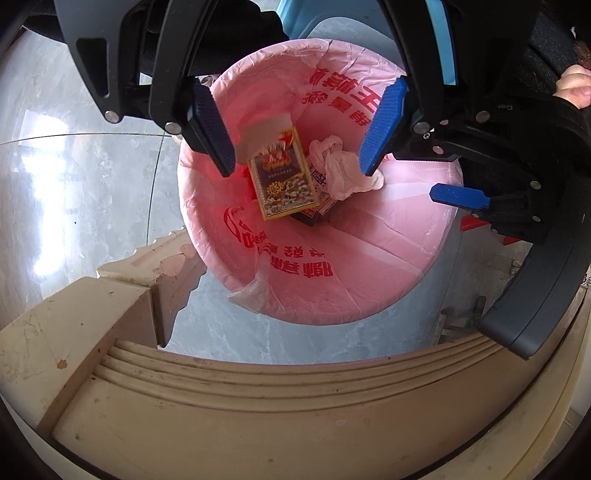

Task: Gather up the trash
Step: 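Open the left tool dropping the tissue while the right tool drops the snack box, then move both open tools back over the table toward the two medicine boxes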

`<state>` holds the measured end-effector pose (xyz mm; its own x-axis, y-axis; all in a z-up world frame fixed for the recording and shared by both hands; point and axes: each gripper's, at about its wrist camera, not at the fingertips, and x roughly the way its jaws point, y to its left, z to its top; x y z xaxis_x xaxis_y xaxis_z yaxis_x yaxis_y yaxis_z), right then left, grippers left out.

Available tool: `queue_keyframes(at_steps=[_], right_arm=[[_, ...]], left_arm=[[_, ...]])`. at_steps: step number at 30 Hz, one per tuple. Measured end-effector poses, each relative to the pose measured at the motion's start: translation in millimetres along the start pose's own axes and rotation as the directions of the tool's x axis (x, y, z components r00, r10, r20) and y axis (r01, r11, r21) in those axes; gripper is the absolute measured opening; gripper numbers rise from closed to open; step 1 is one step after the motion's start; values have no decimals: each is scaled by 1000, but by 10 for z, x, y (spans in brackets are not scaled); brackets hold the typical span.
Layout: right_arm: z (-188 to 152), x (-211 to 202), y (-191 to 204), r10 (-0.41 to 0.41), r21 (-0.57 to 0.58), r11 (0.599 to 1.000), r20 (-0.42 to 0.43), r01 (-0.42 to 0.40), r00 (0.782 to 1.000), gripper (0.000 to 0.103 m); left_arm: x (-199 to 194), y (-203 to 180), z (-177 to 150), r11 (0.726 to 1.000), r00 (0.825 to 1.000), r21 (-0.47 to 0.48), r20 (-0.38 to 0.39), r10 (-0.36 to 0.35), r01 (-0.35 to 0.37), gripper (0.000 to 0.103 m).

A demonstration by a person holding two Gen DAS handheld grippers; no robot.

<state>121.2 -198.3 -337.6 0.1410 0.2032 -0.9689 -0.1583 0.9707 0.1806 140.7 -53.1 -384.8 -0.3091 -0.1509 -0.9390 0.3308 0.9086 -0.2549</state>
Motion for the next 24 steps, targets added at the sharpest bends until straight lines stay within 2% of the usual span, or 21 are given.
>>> queue_keyframes(at_steps=[16, 18, 21, 24], right_arm=[[-15, -113, 111, 3, -36, 999, 13, -2, 1000, 69], [-39, -238, 149, 21, -47, 999, 31, -19, 999, 69], [-79, -521, 251, 57, -90, 995, 67, -51, 996, 69], [-110, -896, 373, 104, -148, 985, 104, -88, 989, 73]], left_arm=[[-135, -7, -93, 999, 999, 24, 17, 37, -38, 61], [-196, -10, -142, 998, 999, 34, 11, 50, -50, 67], [-385, -36, -280, 993, 996, 73, 35, 85, -87, 68], [-711, -73, -488, 989, 994, 121, 79, 71, -80, 68]])
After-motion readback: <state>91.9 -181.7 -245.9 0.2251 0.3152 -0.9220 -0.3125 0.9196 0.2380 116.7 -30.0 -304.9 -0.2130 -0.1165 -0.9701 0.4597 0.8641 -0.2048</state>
